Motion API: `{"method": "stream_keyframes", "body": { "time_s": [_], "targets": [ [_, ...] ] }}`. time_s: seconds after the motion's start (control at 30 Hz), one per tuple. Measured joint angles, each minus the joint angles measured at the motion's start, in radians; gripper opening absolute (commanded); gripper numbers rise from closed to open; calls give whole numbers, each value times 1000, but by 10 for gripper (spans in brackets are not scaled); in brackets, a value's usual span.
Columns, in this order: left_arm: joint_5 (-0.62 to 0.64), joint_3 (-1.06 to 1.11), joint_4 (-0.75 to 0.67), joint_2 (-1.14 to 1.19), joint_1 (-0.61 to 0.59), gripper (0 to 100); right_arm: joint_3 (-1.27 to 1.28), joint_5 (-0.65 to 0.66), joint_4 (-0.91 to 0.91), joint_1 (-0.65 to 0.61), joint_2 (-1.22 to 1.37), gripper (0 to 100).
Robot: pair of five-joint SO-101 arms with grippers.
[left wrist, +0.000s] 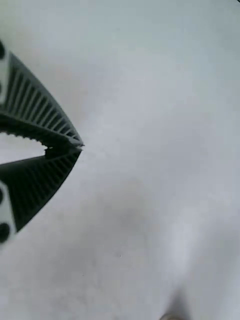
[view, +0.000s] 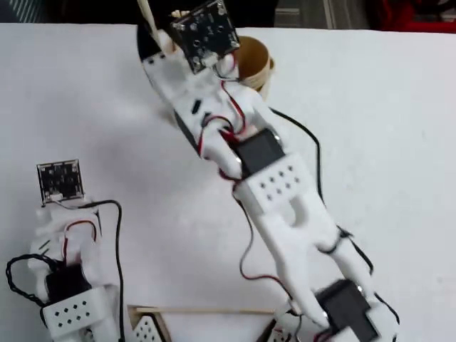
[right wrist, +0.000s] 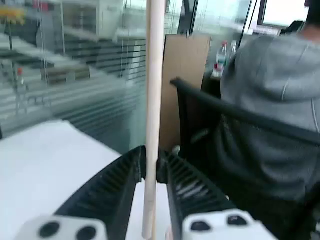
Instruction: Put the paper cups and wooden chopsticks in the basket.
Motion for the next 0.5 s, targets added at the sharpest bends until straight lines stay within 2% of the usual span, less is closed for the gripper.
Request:
{"method": "stream_keyframes", "body": {
  "time_s": [0.3, 0.5],
  "targets": [
    [0, 0, 0, 0, 0, 27, -68, -3, -276, 114, 249, 18],
    [0, 0, 0, 0, 0, 27, -68, -3, -308, 133, 370, 18]
  ]
}}
